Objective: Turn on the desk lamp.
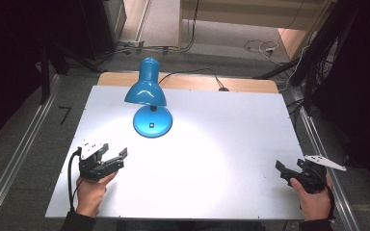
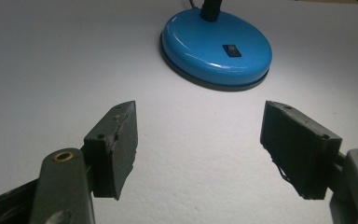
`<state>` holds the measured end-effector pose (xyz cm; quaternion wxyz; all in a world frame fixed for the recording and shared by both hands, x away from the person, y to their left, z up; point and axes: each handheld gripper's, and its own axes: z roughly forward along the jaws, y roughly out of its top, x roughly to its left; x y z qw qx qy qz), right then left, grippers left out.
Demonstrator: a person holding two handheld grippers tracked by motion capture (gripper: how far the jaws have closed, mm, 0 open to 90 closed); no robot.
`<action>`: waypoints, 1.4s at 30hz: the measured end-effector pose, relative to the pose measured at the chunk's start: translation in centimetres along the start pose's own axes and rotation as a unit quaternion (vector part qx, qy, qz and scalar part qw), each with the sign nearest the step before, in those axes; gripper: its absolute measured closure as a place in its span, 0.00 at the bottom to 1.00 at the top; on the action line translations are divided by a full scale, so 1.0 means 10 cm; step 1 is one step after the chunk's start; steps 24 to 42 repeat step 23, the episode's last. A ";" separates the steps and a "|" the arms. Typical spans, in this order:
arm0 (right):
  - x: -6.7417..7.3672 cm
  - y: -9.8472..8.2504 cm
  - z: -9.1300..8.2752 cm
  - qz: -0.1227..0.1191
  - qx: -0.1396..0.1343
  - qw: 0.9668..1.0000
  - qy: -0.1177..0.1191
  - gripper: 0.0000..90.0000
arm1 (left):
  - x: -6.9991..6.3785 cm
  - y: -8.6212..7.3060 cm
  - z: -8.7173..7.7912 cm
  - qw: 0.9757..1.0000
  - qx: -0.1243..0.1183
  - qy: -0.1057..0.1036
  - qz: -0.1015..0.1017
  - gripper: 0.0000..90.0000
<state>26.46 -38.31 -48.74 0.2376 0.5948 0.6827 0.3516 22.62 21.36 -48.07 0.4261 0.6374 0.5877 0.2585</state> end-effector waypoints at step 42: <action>0.01 0.00 0.00 0.000 0.001 1.000 -0.003 0.14 | 0.38 -0.22 -0.16 0.998 0.013 0.058 -0.032 0.25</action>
